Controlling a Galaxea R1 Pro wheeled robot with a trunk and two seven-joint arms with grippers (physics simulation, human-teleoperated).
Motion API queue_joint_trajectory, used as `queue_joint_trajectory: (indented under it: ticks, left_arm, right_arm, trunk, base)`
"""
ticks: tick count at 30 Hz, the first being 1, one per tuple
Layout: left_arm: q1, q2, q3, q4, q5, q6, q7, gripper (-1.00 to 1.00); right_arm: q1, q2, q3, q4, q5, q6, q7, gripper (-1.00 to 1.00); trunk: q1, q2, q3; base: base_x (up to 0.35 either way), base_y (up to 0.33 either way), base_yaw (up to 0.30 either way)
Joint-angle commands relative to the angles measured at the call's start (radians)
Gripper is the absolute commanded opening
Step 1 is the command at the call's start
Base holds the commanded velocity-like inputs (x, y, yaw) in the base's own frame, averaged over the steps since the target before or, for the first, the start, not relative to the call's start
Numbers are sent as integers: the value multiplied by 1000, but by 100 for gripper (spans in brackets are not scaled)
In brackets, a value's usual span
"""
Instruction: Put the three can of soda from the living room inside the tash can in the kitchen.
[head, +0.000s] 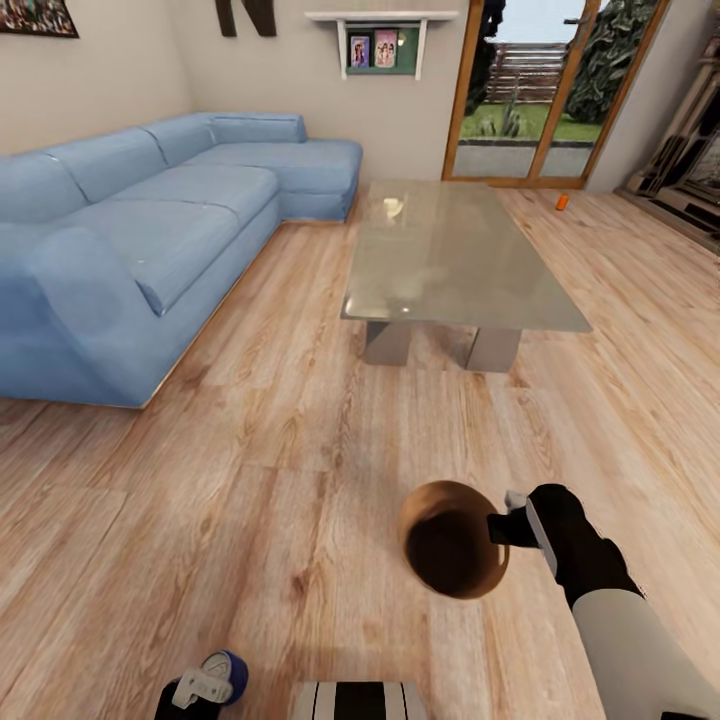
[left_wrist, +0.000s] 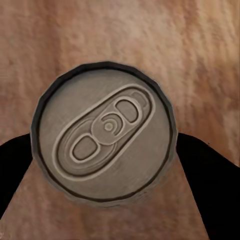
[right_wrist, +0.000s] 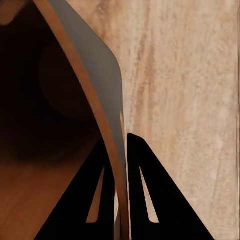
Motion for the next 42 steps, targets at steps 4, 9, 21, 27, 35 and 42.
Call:
queue_joint_trajectory:
  ticks: [4, 9, 21, 27, 35, 42]
  left_arm:
    - [-1, 0, -1, 1, -1, 0, 0, -100]
    - [-1, 0, -1, 1, -1, -1, 0, -100]
    - [-1, 0, -3, 1, -1, -1, -1, -100]
    - [-18, -12, -20, -17, 0, 4, -13, -100]
    - [-20, -12, -20, -33, 0, 4, -13, -100]
    - [-20, -12, -20, -33, 0, 4, -13, -100]
  right_arm:
    - [1, 22, -4, 12, 14, 0, 4, -100]
    - [1, 22, -3, 12, 14, 0, 4, -100]
    - [1, 23, -2, 13, 14, 0, 4, -100]
    - [-10, 34, 17, 30, 63, -12, 7, -100]
    - [-10, 34, 65, 32, 141, -12, 15, -100]
    - [-10, 34, 65, 32, 197, -12, 15, -100]
  trunk:
    - [-1, 1, 15]
    - [-3, 2, 35]
    - [-9, 5, 81]
    - [-10, 6, 92]
    - [-10, 6, 92]
    - [-10, 6, 92]
  base:
    - [0, 0, 0]
    - [0, 0, 0]
    - [0, 0, 0]
    - [0, 0, 0]
    - [0, 0, 0]
    - [0, 0, 0]
